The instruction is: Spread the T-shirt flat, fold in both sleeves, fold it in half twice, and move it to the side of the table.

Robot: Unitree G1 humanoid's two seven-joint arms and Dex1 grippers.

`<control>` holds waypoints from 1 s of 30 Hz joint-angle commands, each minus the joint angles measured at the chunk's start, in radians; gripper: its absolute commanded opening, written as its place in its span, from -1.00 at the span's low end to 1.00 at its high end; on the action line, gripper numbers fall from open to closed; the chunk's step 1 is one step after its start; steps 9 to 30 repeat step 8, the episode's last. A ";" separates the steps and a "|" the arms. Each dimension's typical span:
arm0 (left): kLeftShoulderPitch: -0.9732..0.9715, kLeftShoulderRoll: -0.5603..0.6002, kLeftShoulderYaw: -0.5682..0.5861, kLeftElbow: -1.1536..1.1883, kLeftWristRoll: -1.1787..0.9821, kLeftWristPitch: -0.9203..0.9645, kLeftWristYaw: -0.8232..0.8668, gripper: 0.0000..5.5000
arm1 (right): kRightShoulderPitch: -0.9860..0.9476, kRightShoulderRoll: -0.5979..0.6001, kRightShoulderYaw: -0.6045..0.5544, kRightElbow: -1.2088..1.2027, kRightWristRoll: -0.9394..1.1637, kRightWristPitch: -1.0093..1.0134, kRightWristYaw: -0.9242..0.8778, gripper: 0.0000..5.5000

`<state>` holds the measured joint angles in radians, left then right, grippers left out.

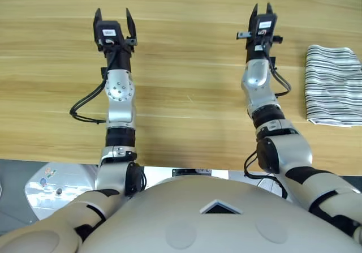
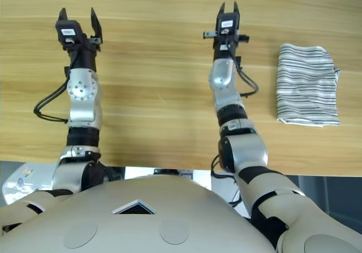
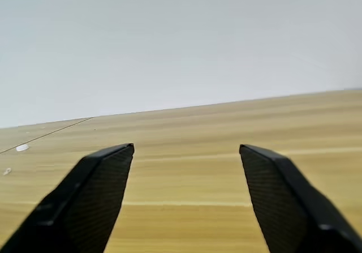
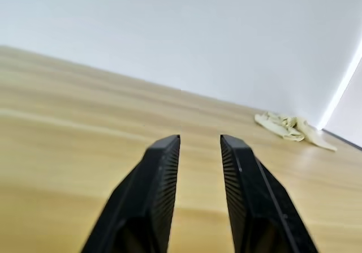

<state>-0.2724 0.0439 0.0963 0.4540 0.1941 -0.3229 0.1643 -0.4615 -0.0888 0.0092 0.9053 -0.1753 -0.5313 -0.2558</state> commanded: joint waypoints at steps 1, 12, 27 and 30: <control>0.034 0.046 0.035 0.052 -0.036 -0.064 0.008 0.27 | 0.106 -0.024 -0.025 -0.108 0.057 0.030 0.076 -0.53; 0.126 0.060 0.034 -0.044 -0.057 -0.075 -0.006 0.53 | 0.259 -0.060 -0.009 -0.328 0.040 0.072 0.142 -0.25; 0.126 0.060 0.034 -0.044 -0.057 -0.075 -0.006 0.53 | 0.259 -0.060 -0.009 -0.328 0.040 0.072 0.142 -0.25; 0.126 0.060 0.034 -0.044 -0.057 -0.075 -0.006 0.53 | 0.259 -0.060 -0.009 -0.328 0.040 0.072 0.142 -0.25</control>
